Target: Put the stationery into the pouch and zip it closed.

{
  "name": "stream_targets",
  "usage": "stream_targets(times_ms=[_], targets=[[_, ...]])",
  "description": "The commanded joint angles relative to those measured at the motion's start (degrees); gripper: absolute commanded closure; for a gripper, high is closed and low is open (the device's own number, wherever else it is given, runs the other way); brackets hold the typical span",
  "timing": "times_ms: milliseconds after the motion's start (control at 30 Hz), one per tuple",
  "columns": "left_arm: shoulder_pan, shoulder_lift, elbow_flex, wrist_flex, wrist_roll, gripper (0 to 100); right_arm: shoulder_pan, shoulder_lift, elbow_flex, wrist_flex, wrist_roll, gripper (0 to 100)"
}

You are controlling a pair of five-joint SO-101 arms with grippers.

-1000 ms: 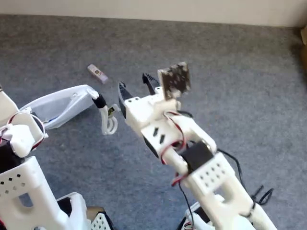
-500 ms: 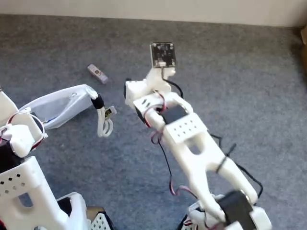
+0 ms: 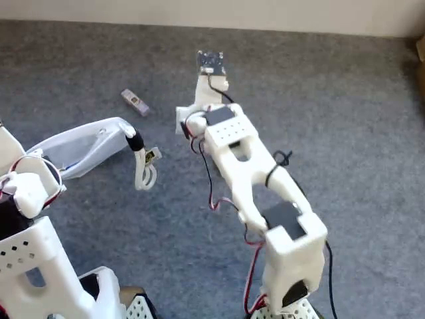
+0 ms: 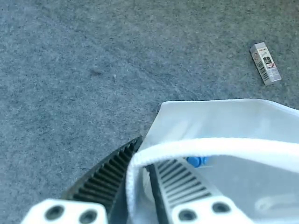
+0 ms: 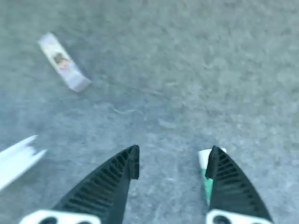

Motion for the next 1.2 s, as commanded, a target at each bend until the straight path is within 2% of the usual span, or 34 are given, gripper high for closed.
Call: stream_targets(times_ms=[0,333,533,700,933,1000,1167], targets=[[-0.8,1.0,0.7,0.4,0.5,99,1.3,4.8,-14.8,8.0,-0.5,77.5],[-0.7,1.0,0.7,0.4,0.5,99,2.4,25.8,-50.4,29.4,-0.5,77.5],[-0.8,1.0,0.7,0.4,0.5,99,2.4,33.8,-66.8,36.6,-0.4,77.9],[-0.7,1.0,0.8,0.4,0.5,99,2.4,34.9,-68.7,39.6,2.7,87.1],[-0.7,1.0,1.3,0.4,0.5,99,2.9,34.9,-68.7,44.4,2.7,87.4],[-0.7,1.0,1.9,-0.5,0.5,99,2.9,34.9,-68.7,46.3,2.7,86.3],[-0.7,1.0,2.9,-1.6,0.5,99,3.0,35.0,-68.6,50.2,2.8,75.9]])
